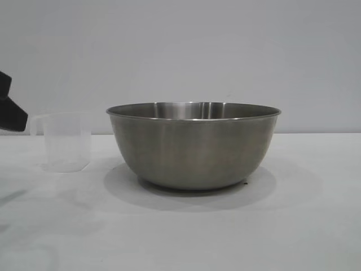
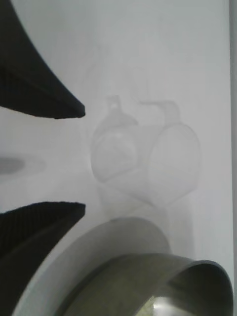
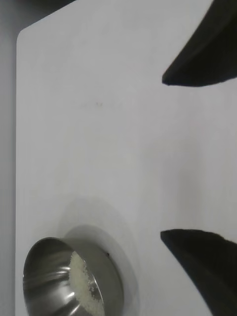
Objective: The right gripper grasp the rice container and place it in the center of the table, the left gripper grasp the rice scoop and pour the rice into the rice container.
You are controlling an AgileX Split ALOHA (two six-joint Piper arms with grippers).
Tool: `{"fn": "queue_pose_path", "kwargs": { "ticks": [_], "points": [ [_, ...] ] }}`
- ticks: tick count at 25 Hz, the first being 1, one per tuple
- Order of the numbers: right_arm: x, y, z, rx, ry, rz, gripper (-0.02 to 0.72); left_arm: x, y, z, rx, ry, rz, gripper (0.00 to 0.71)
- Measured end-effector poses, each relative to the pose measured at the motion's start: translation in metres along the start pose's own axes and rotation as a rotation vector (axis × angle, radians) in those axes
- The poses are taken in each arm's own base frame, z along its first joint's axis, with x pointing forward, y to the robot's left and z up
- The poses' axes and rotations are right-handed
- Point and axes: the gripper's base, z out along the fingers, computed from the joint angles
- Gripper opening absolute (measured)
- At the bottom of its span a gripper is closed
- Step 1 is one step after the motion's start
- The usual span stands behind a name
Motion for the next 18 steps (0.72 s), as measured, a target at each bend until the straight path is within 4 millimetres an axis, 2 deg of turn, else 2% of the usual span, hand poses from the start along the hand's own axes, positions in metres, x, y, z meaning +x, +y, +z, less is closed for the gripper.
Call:
{"fn": "queue_pose_path", "kwargs": {
  "ticks": [8,14,18],
  "points": [
    [0.0,0.0,0.0,0.0,0.0,0.0,0.543,-0.02,-0.005,-0.022,0.011,0.034,0.043,0.334],
    [0.0,0.0,0.0,0.0,0.0,0.0,0.543,-0.054,-0.009,-0.04,-0.012,0.061,0.153,0.334],
    [0.0,0.0,0.0,0.0,0.0,0.0,0.543,-0.077,-0.008,-0.06,-0.065,0.053,0.172,0.334]
  ]
}}
